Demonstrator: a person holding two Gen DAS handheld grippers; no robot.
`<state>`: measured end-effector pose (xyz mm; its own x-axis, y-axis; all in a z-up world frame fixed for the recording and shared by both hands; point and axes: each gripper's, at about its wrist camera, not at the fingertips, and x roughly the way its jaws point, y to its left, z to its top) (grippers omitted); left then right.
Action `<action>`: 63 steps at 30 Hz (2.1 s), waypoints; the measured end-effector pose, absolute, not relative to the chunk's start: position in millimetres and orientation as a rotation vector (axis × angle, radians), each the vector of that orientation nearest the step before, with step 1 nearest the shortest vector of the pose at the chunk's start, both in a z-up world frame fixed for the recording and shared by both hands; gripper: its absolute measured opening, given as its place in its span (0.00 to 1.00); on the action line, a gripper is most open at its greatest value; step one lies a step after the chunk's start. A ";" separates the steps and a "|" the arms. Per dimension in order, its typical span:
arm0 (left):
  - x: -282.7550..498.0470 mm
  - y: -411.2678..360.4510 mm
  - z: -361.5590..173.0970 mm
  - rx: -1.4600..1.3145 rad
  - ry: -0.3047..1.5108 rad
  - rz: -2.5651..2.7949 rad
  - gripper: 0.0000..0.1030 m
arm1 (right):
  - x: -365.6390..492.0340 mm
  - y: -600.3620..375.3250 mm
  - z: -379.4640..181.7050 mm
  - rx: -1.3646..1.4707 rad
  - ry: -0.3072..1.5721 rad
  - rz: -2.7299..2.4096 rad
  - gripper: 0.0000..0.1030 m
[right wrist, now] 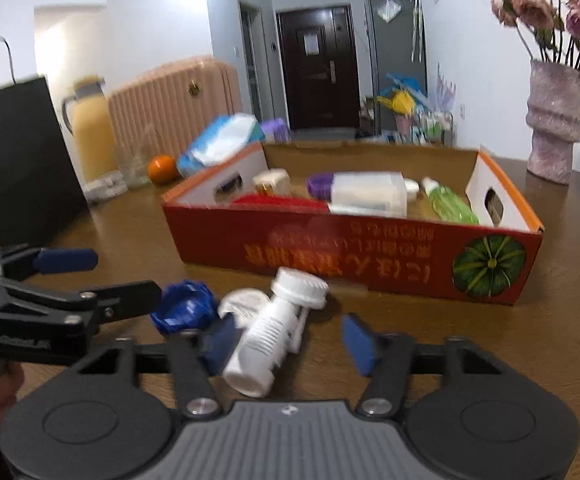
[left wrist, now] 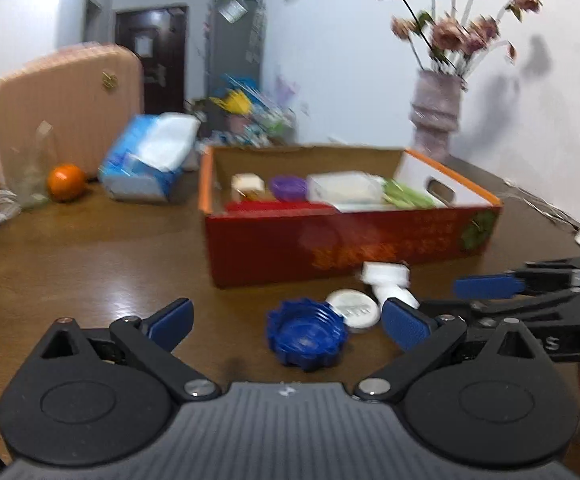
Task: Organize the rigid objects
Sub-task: 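Grasp the blue bottle cap with the left tool while the right tool grasps the white tube bottle, then carry the blue cap and white tube bottle into the box and open both tools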
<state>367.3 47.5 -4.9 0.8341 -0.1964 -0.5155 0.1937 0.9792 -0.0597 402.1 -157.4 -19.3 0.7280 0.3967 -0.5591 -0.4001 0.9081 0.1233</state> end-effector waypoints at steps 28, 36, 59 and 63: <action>351.7 37.1 -19.4 -0.019 0.628 -0.188 0.52 | 399.9 -139.1 -35.0 -0.096 0.664 0.438 0.26; 294.4 35.5 -10.4 -0.114 0.612 -0.153 0.52 | 361.6 -165.0 -30.2 -0.099 0.663 0.416 0.26; 239.7 1.2 52.4 -0.156 0.462 -0.174 0.52 | 296.1 -220.9 10.4 0.069 0.480 0.417 0.26; 246.7 -1.5 41.8 -0.120 0.502 -0.159 0.52 | 294.9 -228.0 9.2 0.107 0.473 0.397 0.26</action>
<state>246.7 -1.5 41.8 0.8648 -0.1807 -0.4684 0.1219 0.9807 -0.1532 294.9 -228.0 9.2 0.8157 0.3958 -0.4219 -0.3467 0.9183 0.1911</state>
